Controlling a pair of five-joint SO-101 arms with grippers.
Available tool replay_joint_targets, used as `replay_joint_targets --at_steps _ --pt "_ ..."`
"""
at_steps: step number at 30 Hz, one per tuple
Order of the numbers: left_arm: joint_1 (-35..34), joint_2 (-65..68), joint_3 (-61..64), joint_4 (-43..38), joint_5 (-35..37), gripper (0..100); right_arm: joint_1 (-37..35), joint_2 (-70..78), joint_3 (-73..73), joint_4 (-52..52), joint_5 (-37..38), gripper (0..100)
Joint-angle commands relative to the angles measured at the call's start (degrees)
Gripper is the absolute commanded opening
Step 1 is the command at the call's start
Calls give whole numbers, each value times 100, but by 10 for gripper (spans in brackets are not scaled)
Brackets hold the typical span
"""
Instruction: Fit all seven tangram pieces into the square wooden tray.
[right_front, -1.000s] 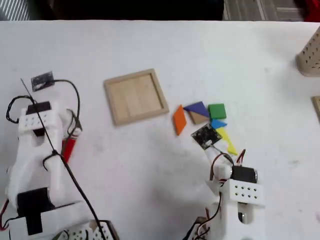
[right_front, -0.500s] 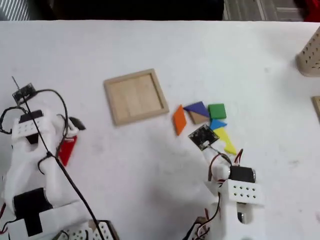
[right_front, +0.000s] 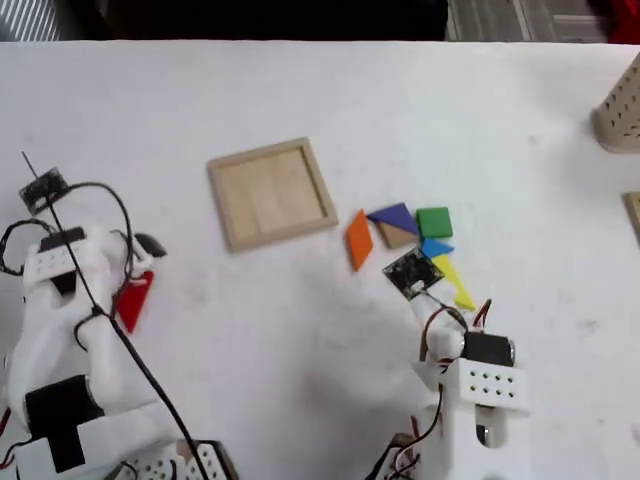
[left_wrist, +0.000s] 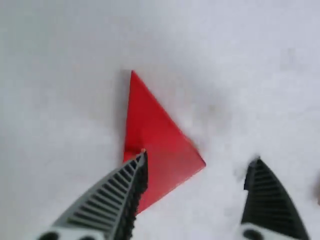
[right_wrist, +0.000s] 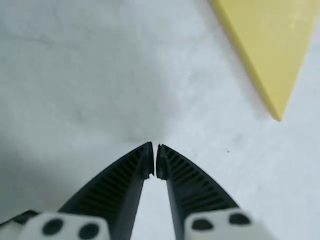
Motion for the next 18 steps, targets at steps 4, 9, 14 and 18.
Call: replay_joint_targets --at_steps 4,9,14,18 --pt "-347 -259 360 -677 9 306 84 -84 -44 84 237 19" --pt "-330 -259 387 -703 -237 306 92 -84 -53 110 273 19" --pt "-330 -251 396 -695 -413 306 92 -84 -53 101 264 19" --pt "-180 -198 396 -589 -941 306 92 -84 -53 101 255 19"
